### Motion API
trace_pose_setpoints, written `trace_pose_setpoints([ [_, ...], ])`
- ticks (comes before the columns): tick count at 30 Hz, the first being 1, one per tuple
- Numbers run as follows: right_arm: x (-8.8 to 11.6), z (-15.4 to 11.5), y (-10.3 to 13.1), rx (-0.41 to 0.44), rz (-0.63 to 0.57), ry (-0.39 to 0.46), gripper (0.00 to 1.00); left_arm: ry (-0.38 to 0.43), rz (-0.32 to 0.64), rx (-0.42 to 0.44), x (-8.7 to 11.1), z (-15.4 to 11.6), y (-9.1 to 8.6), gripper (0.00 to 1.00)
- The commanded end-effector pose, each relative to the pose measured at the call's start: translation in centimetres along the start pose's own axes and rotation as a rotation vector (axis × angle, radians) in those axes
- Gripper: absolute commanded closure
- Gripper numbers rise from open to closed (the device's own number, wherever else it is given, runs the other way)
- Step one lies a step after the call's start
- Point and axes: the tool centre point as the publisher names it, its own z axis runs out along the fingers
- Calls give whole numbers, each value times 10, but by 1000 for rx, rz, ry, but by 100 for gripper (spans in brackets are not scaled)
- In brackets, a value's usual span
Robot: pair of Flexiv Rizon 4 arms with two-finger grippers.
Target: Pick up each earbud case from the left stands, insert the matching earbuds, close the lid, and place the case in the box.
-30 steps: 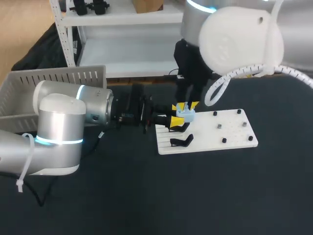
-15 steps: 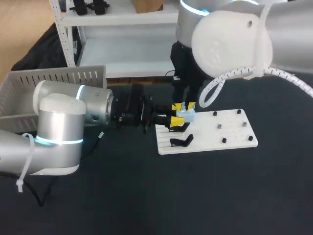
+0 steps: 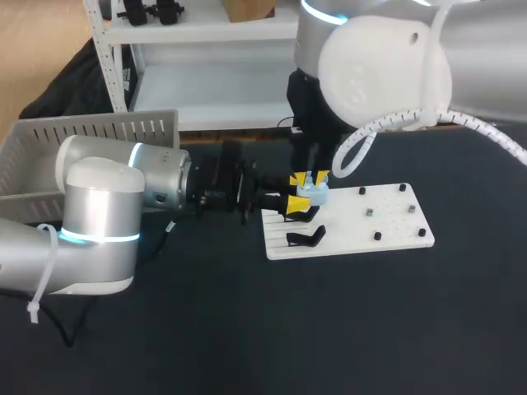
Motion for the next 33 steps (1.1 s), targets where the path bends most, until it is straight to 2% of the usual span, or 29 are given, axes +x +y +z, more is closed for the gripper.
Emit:
trace_pose_setpoints([
  [1,-2,0,1,4,-1,3,100,0,-1,4,0,0,2,100],
  [33,-9,12,0,6,-1,32,100,0,-1,4,0,0,2,100],
])
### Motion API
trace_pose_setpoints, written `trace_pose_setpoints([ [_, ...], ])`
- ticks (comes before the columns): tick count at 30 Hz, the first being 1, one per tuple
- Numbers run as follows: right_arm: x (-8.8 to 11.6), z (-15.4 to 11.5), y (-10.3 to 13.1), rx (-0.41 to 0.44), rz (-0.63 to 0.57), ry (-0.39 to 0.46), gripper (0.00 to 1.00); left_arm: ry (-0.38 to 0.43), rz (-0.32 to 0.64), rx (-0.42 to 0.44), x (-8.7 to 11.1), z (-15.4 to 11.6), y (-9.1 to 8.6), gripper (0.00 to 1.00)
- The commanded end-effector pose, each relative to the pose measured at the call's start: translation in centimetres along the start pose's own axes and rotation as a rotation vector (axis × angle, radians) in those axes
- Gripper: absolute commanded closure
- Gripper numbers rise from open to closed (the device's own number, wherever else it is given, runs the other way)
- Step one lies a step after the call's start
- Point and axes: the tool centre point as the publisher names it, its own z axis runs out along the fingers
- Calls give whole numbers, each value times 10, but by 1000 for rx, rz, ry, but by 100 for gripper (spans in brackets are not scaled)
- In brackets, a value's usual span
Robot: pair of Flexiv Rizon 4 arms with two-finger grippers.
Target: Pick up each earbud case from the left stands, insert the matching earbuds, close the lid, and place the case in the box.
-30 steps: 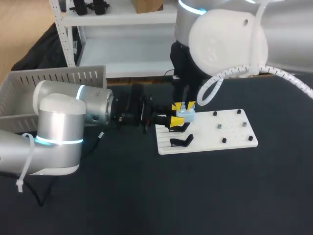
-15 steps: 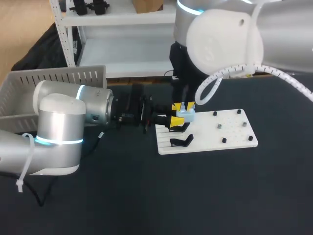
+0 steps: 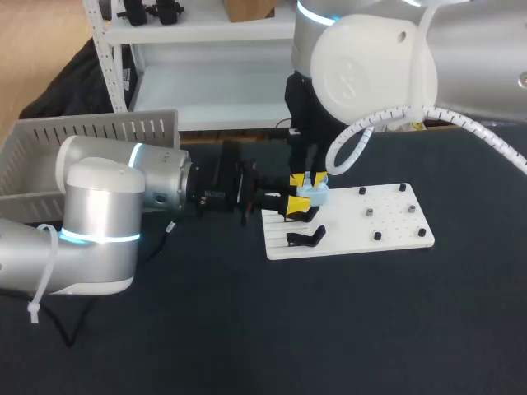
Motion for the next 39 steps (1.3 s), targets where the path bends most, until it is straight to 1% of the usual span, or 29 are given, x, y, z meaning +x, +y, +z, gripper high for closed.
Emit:
trace_pose_setpoints([
  [1,-4,3,0,4,-1,11,100,0,0,4,0,0,1,100],
  [4,-5,4,0,8,-3,14,100,0,0,4,0,0,1,100],
  [6,-5,5,0,11,-7,18,86,0,0,4,0,0,1,100],
  [8,-4,6,0,13,-10,21,89,0,0,4,0,0,1,100],
  [10,-4,6,0,14,-12,22,86,0,0,4,0,0,1,100],
  [11,-4,6,0,15,-13,22,78,0,0,4,0,0,1,100],
  [12,-3,6,-1,15,-14,22,73,0,0,4,0,0,1,100],
  [13,-3,6,-1,16,-15,22,71,0,0,4,0,0,1,100],
  [16,-3,4,-2,16,-15,19,57,0,0,4,0,0,1,100],
  [19,-1,0,-3,15,-15,8,54,0,0,4,0,0,1,100],
  [23,0,-12,-5,-8,-6,-22,51,0,0,4,0,0,1,100],
  [24,0,-16,-6,-19,2,-28,47,0,0,4,0,0,1,100],
  [26,-4,-24,-10,-43,24,-40,36,0,0,4,0,0,1,100],
  [27,-6,-27,-12,-45,40,-50,28,0,0,4,0,0,1,100],
  [29,-13,-29,-19,-42,82,-57,8,0,0,4,0,0,1,100],
  [30,-17,-29,-22,-36,107,-62,0,0,0,4,0,0,1,100],
  [35,-35,-22,-41,9,208,-93,0,0,0,4,0,0,1,100],
  [39,-48,-15,-54,28,269,-97,0,0,0,4,0,0,1,100],
])
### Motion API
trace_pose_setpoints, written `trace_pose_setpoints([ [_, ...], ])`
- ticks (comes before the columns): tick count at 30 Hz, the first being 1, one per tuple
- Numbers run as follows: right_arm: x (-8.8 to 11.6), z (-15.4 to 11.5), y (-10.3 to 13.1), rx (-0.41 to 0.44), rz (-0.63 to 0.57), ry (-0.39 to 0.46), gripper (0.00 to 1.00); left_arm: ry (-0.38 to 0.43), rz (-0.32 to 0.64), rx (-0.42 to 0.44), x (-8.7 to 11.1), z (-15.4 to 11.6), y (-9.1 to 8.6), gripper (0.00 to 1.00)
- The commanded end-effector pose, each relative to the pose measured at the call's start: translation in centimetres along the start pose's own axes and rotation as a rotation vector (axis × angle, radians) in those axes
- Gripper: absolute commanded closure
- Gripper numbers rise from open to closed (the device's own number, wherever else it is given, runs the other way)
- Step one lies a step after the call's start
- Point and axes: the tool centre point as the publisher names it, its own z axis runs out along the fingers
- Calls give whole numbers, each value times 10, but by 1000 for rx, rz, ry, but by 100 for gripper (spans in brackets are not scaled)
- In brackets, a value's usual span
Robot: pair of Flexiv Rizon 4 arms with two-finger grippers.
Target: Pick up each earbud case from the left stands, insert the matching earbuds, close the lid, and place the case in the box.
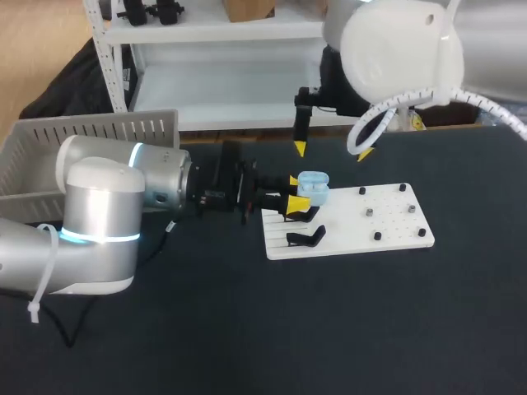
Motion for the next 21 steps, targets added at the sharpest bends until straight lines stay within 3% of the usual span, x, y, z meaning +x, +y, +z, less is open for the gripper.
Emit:
trace_pose_setpoints([
  [1,-11,11,-6,14,41,-3,0,1,-1,4,0,0,1,100],
  [8,-17,27,-19,39,83,22,0,1,-1,4,0,0,1,100],
  [21,7,38,-26,41,73,97,0,1,-1,4,0,0,1,100],
])
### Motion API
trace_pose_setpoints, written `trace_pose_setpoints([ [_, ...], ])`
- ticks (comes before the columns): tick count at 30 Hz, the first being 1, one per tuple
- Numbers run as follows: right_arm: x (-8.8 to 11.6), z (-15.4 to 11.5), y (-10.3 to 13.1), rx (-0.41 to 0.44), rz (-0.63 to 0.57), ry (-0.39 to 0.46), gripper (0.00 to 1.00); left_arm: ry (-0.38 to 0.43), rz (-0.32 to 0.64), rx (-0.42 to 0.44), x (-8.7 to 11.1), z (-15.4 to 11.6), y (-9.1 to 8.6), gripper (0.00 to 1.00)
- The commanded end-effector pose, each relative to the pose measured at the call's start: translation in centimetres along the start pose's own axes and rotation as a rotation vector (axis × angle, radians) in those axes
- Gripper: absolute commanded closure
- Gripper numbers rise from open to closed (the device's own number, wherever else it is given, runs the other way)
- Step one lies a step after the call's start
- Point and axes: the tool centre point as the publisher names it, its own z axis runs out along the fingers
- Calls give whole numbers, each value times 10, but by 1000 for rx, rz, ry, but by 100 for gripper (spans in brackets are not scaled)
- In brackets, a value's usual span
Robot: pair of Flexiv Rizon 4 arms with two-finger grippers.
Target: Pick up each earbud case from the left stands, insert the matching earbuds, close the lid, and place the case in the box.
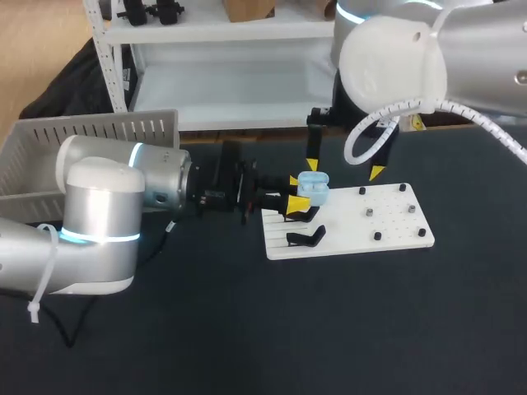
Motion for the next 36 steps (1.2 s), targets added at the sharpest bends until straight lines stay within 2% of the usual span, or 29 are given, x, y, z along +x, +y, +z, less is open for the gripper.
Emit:
trace_pose_setpoints([
  [1,7,-1,-1,0,-8,13,0,1,-1,3,0,0,1,100],
  [14,30,-5,-3,-10,-29,45,0,1,-1,3,0,0,1,100],
  [17,28,-12,-6,-27,-22,-7,0,1,-1,3,0,0,1,100],
  [22,26,-34,-18,-122,-14,-126,0,1,-1,3,0,0,1,100],
  [28,39,-57,-36,-228,-83,-278,0,1,-1,3,0,0,1,100],
  [32,51,-60,-46,-243,-102,-335,0,-2,9,-37,-8,-15,6,100],
  [36,53,-60,-49,-254,-99,-341,0,17,34,-88,-22,-35,11,100],
])
